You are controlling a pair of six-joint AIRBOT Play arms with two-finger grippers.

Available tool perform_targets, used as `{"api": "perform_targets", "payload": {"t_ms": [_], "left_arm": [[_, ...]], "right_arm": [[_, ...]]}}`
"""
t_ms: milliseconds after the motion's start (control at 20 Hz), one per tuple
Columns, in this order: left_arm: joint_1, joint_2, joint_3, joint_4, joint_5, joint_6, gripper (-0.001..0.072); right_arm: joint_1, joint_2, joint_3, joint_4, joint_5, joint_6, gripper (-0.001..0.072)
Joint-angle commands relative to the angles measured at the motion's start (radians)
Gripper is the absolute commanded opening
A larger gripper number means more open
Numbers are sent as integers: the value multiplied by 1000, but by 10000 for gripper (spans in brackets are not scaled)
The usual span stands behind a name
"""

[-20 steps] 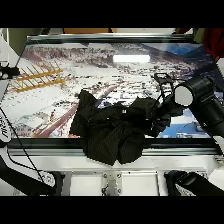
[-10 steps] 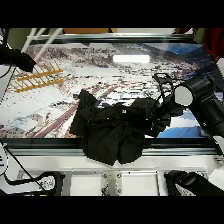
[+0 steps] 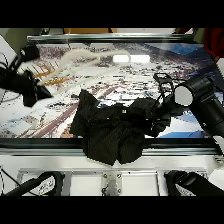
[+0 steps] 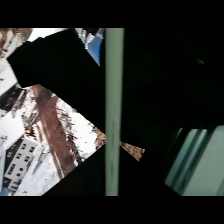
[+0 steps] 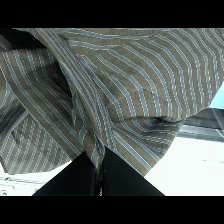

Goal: Fold the clothes and pants, and hang the long-sleeved shirts on hangers.

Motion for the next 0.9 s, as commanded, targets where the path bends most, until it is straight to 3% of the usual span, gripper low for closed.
{"api": "perform_targets", "payload": {"t_ms": [0, 250, 450, 600, 850], "left_arm": [[15, 135, -312, -15, -31, 195, 11], [13, 270, -562, 11, -14, 212, 11], [-75, 281, -666, 87, 48, 211, 10], [-143, 209, -686, 74, 147, 211, 10], [-221, 3, -577, -24, 183, 211, 10]], "right_arm": [[1, 0, 0, 0, 0, 0, 17], [1, 0, 0, 0, 0, 0, 17], [1, 0, 0, 0, 0, 0, 17], [1, -1, 0, 0, 0, 0, 17], [1, 0, 0, 5, -5, 0, 17]]}}
